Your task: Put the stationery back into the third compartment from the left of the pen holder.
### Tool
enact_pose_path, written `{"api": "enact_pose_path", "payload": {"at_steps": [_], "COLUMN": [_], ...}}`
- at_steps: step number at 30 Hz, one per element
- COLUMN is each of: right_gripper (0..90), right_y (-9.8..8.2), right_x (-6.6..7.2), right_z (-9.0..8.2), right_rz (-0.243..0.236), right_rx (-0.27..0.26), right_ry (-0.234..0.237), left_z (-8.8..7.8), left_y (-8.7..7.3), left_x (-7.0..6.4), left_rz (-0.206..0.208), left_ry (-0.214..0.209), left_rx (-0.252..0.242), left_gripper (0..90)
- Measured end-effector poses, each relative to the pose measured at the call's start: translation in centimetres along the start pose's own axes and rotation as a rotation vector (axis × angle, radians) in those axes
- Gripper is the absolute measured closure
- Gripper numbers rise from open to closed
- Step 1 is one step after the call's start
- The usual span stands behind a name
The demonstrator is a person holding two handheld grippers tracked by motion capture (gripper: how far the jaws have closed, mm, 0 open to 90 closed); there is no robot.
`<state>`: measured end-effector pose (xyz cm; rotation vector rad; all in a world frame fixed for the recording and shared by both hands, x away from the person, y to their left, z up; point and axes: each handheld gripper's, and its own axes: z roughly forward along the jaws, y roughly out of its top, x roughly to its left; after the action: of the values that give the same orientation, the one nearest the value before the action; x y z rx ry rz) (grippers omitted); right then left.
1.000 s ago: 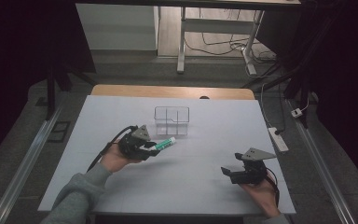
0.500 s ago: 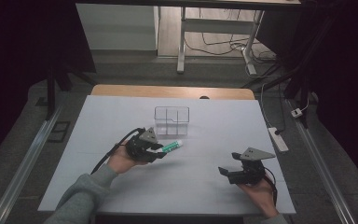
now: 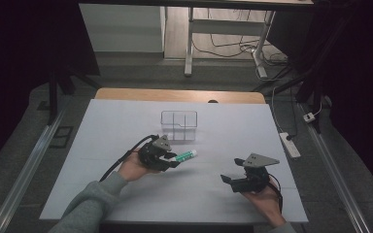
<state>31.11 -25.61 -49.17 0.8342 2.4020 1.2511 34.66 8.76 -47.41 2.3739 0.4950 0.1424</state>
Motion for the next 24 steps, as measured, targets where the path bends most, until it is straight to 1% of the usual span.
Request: {"api": "enact_pose_path", "payload": {"at_steps": [2,3,4,7,12,15,16,17,21,22,24], "right_gripper": [17.0,17.0,17.0,17.3,18.5,20.7,21.1,21.1,20.7,20.7,20.7], "right_y": [0.2,0.3,0.4,0.7,1.3,1.9,2.1,2.3,3.4,3.8,4.3], "right_x": [0.2,0.3,0.4,0.6,0.9,1.2,1.3,1.3,1.4,1.4,1.3], "right_z": [0.2,0.2,0.3,0.5,1.1,1.5,1.6,1.7,2.3,2.4,2.7], "right_rz": [-0.002,-0.005,-0.003,-0.013,-0.005,-0.023,-0.023,-0.026,-0.061,-0.074,-0.084], "right_rx": [-0.001,-0.001,-0.006,-0.004,-0.008,0.0,0.003,-0.004,0.004,0.008,0.002], "right_ry": [0.009,0.011,0.016,0.023,0.062,0.068,0.087,0.095,0.082,0.075,0.074], "left_z": [0.2,0.4,0.5,0.9,1.4,1.7,1.7,1.9,2.0,2.1,2.2], "left_y": [0.1,0.2,0.3,0.5,1.1,1.4,1.4,1.5,1.9,2.0,2.3], "left_x": [-0.1,-0.2,-0.2,-0.4,-0.6,-0.6,-0.5,-0.5,-0.1,0.0,0.3], "left_rz": [0.007,0.004,0.015,0.028,0.048,0.049,0.047,0.04,0.048,0.041,0.045], "left_ry": [-0.005,-0.008,-0.013,-0.021,-0.031,-0.043,-0.047,-0.048,-0.052,-0.054,-0.054], "left_rx": [0.006,0.005,0.013,0.024,0.034,0.029,0.031,0.027,0.034,0.032,0.043], "left_gripper": [64.4,64.4,64.4,64.4,64.4,64.4,64.3,64.4,64.4,64.3,64.3]}}
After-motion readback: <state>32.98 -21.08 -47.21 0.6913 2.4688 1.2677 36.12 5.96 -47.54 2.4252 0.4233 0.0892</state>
